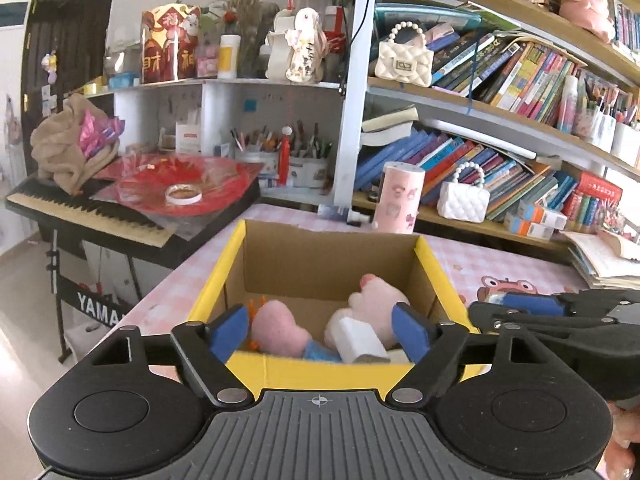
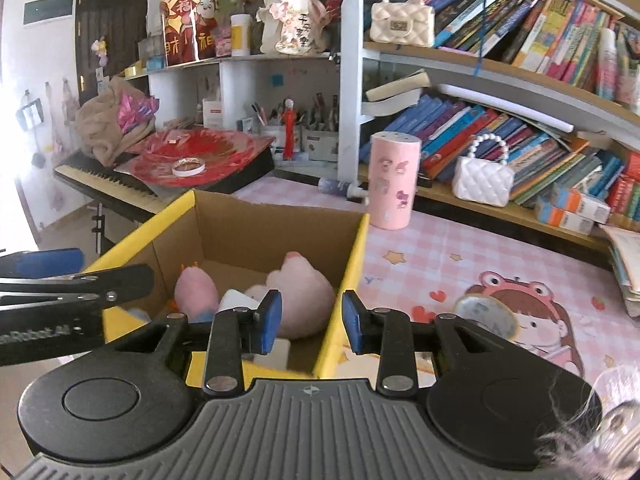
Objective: Organize objects
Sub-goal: 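Lower the clip and charger into the box and open both grippers, then withdraw both grippers from the box toward the tape roll and black clip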
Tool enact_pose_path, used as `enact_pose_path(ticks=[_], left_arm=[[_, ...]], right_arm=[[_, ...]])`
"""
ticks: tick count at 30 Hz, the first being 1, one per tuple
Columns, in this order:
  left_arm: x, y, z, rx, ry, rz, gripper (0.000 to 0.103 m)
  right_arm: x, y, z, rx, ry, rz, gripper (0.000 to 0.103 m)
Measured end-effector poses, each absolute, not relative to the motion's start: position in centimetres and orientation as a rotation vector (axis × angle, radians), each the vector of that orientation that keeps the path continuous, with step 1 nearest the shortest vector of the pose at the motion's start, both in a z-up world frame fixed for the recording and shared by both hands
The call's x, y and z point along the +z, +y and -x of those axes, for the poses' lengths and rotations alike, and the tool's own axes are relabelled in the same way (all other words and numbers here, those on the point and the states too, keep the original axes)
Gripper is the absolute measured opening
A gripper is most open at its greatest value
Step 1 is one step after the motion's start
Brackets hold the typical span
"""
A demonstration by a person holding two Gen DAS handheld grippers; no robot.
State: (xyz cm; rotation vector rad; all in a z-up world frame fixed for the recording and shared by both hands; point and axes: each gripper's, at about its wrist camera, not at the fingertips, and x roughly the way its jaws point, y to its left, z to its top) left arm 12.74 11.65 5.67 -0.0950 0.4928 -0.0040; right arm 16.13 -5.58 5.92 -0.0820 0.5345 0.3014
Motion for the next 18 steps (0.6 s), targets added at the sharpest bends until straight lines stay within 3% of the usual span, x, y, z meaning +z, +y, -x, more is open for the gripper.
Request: enact_pose_path(ticks=[18], left_arm=[[2.4,9.2,-6.5,-0.006,0.608,0.100,0.087]], right_arm=[[3.2,-9.7,-7.2,0.188,0.565,0.083,0.038]])
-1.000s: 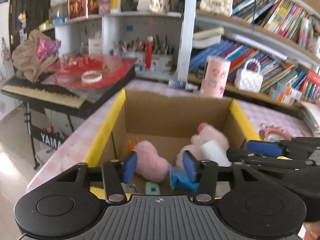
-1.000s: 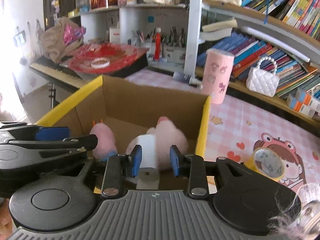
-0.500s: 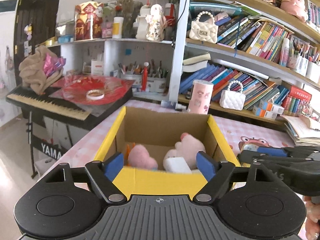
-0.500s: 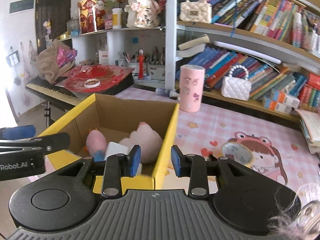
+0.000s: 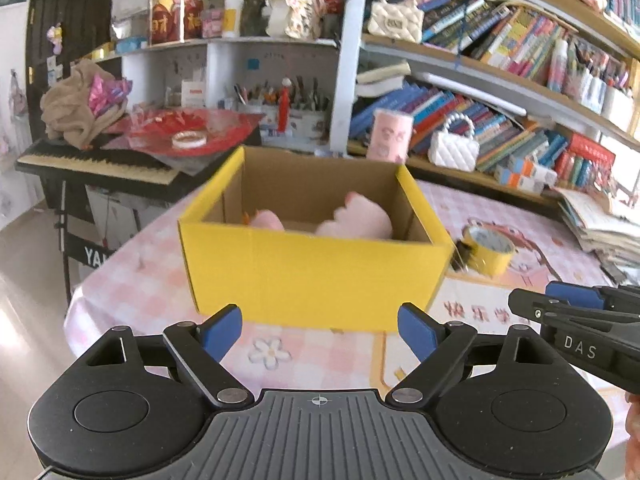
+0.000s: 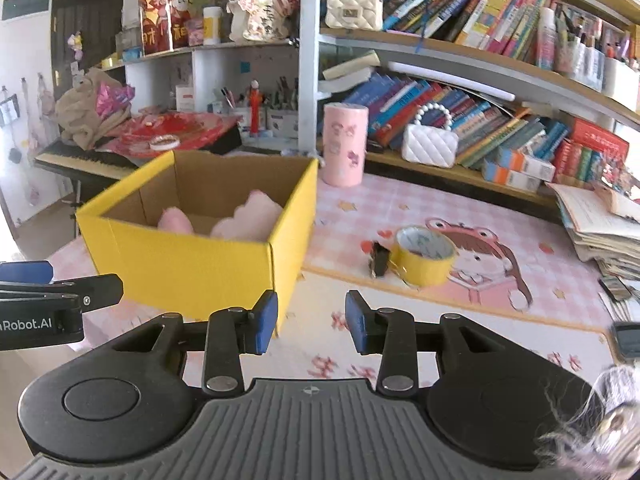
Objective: Organize objects
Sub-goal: 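Withdraw both grippers from the box toward the tape roll and black clip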
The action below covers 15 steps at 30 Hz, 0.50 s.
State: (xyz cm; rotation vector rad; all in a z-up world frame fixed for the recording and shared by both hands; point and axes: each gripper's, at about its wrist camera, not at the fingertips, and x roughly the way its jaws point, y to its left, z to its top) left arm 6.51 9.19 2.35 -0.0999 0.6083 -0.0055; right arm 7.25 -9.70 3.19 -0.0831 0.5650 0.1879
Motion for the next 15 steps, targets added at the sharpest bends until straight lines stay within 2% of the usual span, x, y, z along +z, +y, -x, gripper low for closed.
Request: enact_pose_path(ticks=[15], left_arm=[[0.5,5.0,-4.5,-0.123,0.679,0.039,0.088]], right_arm=[[0.4,-13.7,-3.4,0.035,0.648,0.030,0.041]])
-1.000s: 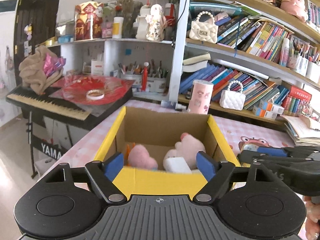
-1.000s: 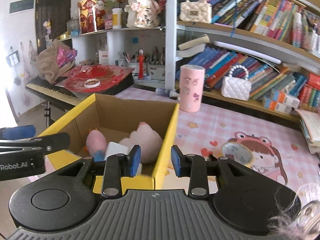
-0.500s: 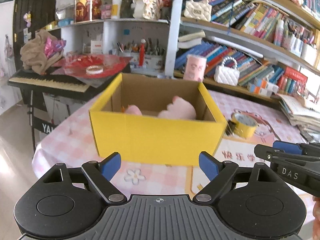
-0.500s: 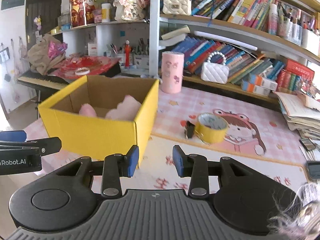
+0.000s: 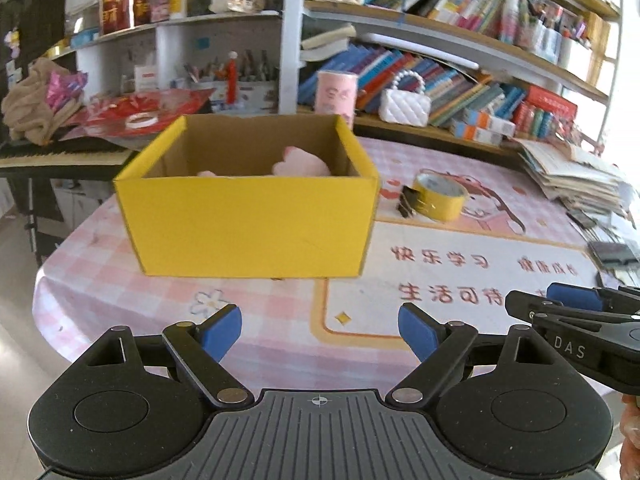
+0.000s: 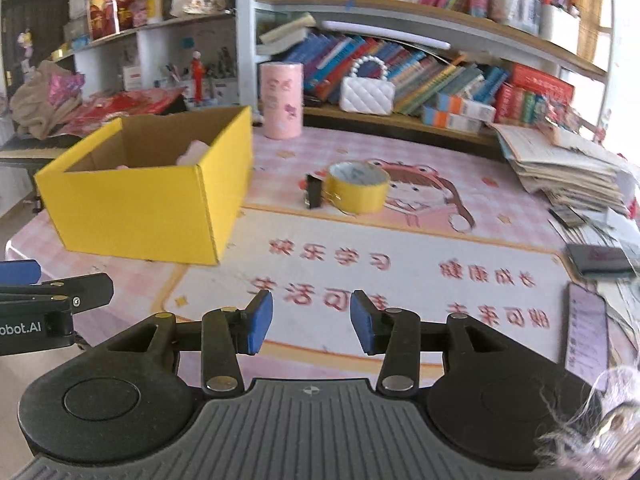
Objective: Organize objects
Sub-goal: 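Withdraw both grippers from the box toward the tape roll and black clip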
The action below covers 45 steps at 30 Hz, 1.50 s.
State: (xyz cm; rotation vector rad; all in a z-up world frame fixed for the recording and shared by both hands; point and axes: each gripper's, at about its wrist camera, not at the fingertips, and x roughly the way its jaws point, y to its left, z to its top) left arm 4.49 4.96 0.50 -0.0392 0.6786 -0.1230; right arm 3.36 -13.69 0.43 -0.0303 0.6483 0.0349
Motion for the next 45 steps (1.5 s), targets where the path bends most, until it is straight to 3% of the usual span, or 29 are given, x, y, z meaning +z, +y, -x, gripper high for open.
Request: enact_pose_path(ticks=[31,45], left_arm=[[-1.0,-4.6,-9.0,-0.270,0.725,-0.017,0.087],[0.0,-8.4,-14.1,-0.177,0.670,-0.030,0.078]], right_arm=[[-0.8,-22.9,-5.7,-0.141,0.711,-0.032,0.051],[-1.1,-26.2,-11.1,-0.063,0.706,-0.052,0.055]])
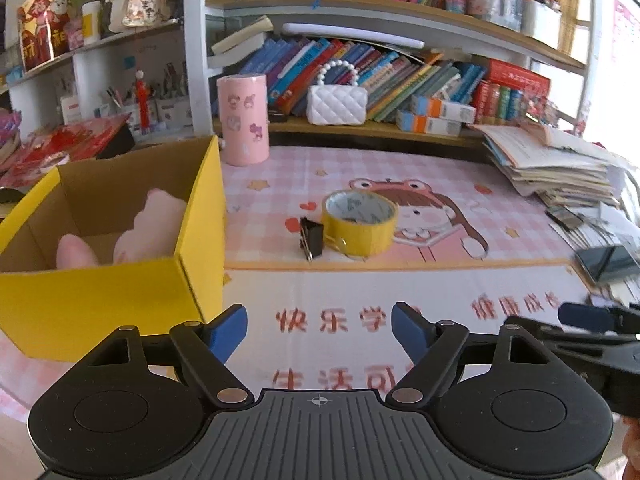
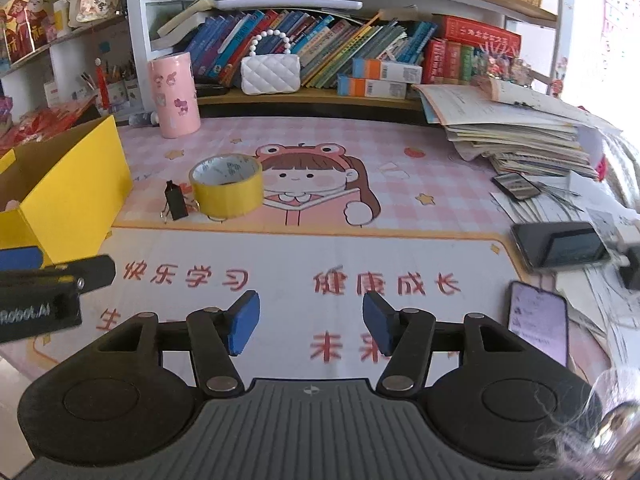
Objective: Organize objects
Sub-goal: 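Withdraw both grippers from the box toward the tape roll and black clip, then grasp the black binder clip with the left gripper while the right grasps the yellow tape roll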
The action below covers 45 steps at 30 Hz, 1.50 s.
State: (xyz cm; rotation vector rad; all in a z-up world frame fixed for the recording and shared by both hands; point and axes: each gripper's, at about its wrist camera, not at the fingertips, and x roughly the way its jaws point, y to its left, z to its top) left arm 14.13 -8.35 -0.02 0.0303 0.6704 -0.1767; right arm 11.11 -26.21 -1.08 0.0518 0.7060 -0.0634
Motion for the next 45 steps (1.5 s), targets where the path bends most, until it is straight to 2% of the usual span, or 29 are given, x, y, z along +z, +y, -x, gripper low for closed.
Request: enact_pose_path(ticks=[6,11,21,30,33,34,37,45], left_arm=[[0.4,-9.9,-16.9,-0.138,0.667,-0.017,0.068],[-0.1,-11.1,-20.0,-0.099,0.685,0.004,0.054],[-2.7,-11.7,-26.4,0.000,0.757,0.059,0.052],[-5.3,-12.3,-29.6,0.038,0.819,0.046,0.045],[-6.1,-12.2,-30.2,0.035,0.843,0.048,0.030],[-6.3,-12.1,-30.3,0.029,0.848,0.052,0.023],[-5.8,-11.7,-29.7,0.012,0.832,0.058,0.018],[-2.1,-9.1,-25.6,-0.039,0.766,0.139,0.017]], right_arm=[[-1.3,-27.1,-13.6,-0.016,0.696,-0.061,0.057],[-1.5,-27.3,-16.2,0.036,0.684,-0.059,0.058],[-2.5,-27.5,-20.3,0.108,0.691,-0.041,0.061],[-3.4,-27.2,-22.2,0.166,0.703,-0.025,0.061],[-3.6,-27.0,-22.9,0.179,0.702,-0.015,0.062],[-3.6,-26.9,-23.1,0.184,0.699,-0.011,0.063],[-3.7,-26.6,-23.8,0.199,0.689,0.002,0.068],[-4.8,-25.8,-26.4,0.239,0.684,0.008,0.082]])
